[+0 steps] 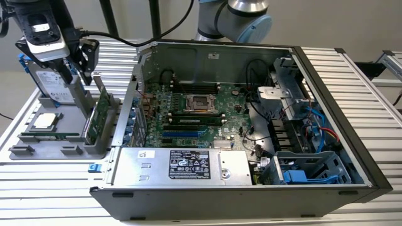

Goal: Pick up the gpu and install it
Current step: 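Pick up the gpu and move the gpu toward the slot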

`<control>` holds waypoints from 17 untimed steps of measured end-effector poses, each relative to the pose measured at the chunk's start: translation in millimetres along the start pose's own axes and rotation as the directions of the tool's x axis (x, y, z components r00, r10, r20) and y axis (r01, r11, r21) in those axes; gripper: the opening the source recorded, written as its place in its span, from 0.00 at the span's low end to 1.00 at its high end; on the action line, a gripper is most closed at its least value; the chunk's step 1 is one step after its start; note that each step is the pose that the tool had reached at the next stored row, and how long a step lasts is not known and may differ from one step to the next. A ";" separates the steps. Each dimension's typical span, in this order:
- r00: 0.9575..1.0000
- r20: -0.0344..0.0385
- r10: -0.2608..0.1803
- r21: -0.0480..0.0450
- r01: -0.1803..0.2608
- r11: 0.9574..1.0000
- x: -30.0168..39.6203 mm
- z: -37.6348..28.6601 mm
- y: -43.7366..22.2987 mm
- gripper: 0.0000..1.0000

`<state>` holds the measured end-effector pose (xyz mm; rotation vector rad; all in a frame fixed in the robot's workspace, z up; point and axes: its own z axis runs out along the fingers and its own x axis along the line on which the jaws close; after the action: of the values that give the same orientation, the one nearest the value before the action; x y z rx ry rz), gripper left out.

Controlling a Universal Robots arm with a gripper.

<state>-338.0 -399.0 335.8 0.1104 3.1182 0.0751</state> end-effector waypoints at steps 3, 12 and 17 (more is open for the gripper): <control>1.000 0.000 0.000 0.000 0.000 1.000 -0.3 1.1 0.0 1.00; 1.000 0.000 0.000 0.000 0.000 1.000 -0.7 3.8 -0.2 1.00; 1.000 0.000 0.000 0.000 0.000 1.000 -0.8 5.2 -0.2 1.00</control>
<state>-337.1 -399.0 330.6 0.1104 3.1182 0.0751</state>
